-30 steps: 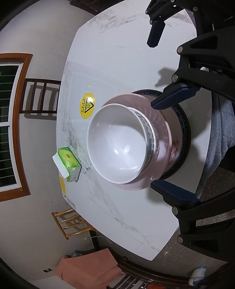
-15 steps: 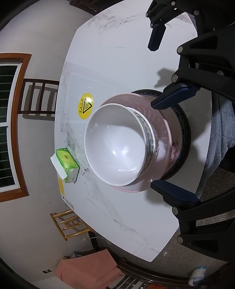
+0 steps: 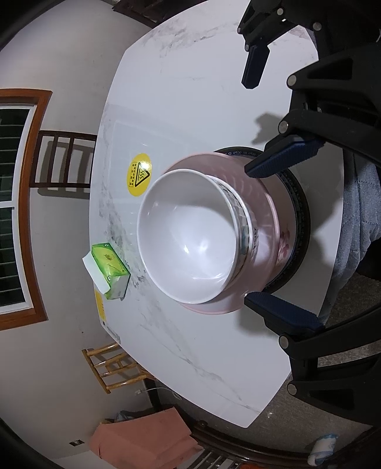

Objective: Organize plates and bowls

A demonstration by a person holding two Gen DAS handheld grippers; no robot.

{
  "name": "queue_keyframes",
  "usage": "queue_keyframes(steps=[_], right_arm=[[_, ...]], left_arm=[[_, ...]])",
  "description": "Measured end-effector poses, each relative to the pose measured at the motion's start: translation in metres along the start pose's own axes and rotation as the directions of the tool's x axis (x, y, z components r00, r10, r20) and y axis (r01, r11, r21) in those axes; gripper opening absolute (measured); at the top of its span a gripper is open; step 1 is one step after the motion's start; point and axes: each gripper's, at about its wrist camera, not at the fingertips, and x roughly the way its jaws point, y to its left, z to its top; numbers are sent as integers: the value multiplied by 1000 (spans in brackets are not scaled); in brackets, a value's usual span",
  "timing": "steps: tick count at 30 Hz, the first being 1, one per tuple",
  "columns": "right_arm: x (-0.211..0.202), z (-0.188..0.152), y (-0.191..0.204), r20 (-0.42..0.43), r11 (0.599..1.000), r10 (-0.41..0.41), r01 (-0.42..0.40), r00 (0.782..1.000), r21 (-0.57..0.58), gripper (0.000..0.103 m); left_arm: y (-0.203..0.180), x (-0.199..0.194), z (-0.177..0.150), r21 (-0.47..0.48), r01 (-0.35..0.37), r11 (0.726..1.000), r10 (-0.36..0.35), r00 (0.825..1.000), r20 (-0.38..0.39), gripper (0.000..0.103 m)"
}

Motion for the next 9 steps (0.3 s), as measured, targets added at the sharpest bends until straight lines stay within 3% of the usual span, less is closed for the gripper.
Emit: queue_keyframes(steps=[6,9], right_arm=[[1,0,1,-2,1000,1,-1,1000,-3,82],[2,1,2,1,1000,0,0,1000,-8,82]], left_arm=[[3,-2,0,2,21,1000,-21,1000,1,78],[4,-2,0,-8,13,1000,-13,1000,-5,83]])
